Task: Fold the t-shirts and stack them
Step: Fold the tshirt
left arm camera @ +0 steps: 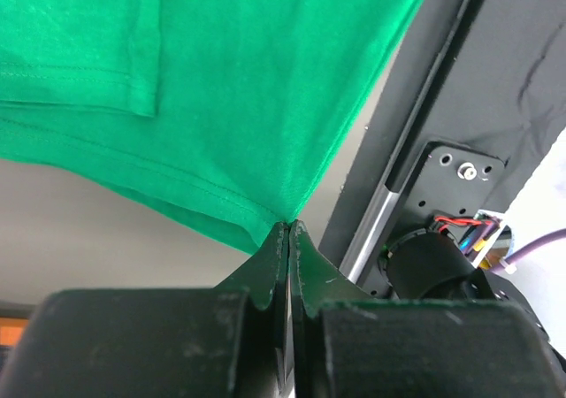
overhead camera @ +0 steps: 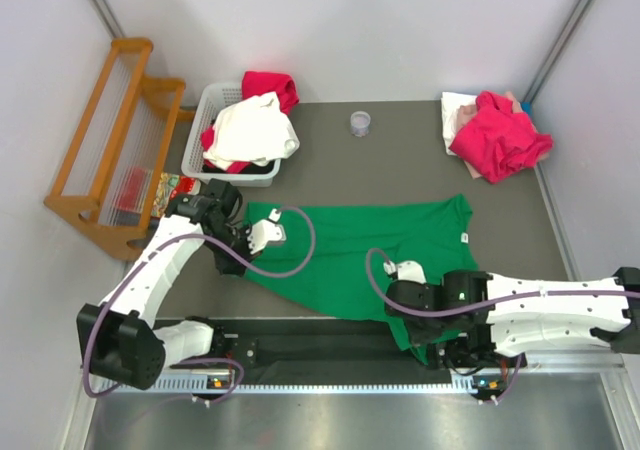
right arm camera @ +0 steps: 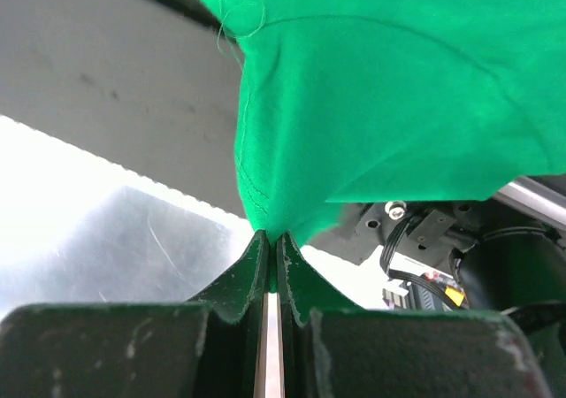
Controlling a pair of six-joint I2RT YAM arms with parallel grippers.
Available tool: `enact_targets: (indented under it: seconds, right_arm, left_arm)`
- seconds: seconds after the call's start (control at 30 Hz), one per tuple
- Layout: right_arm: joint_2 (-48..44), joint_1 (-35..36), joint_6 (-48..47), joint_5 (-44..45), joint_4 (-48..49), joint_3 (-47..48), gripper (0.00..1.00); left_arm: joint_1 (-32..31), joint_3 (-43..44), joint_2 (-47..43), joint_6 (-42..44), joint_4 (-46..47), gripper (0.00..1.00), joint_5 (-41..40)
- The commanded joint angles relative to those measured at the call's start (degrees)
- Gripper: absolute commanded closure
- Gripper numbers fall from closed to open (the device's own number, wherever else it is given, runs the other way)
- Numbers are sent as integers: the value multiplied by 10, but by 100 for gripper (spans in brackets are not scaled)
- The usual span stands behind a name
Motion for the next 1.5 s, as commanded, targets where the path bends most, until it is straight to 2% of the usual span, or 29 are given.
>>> enact_targets:
  seconds: [0.0,0.13,0.3,0.5,0.8,1.1,1.3,1.47]
  right_arm:
    - [40,0,47,91,-34,73,100]
    - [44,-44,82,212,-90,137,100]
    - [15,-137,78,264,-55,138,100]
    - [28,-199,45,265,20,117,100]
    - [56,-258,-14,263,91,93,100]
    - [70,-357,-76,259,140,76,100]
    - [99,-441,-147,233,226,66,100]
    - [140,-478,-181,211,276,70,100]
  left_arm:
    - [1,13,-26,7,-24,100,8]
    - [1,8,-19,-1,4,100,-1]
    - [5,-12,2,-13,72,100,-15]
    - [28,-6,65,-31,165,100,-14]
    - [51,51,174,-39,224,100,-19]
    - [87,56,224,-33,252,100,-15]
    - [99,73,252,-34,257,100,-14]
    - [100,75,252,-34,261,100,-22]
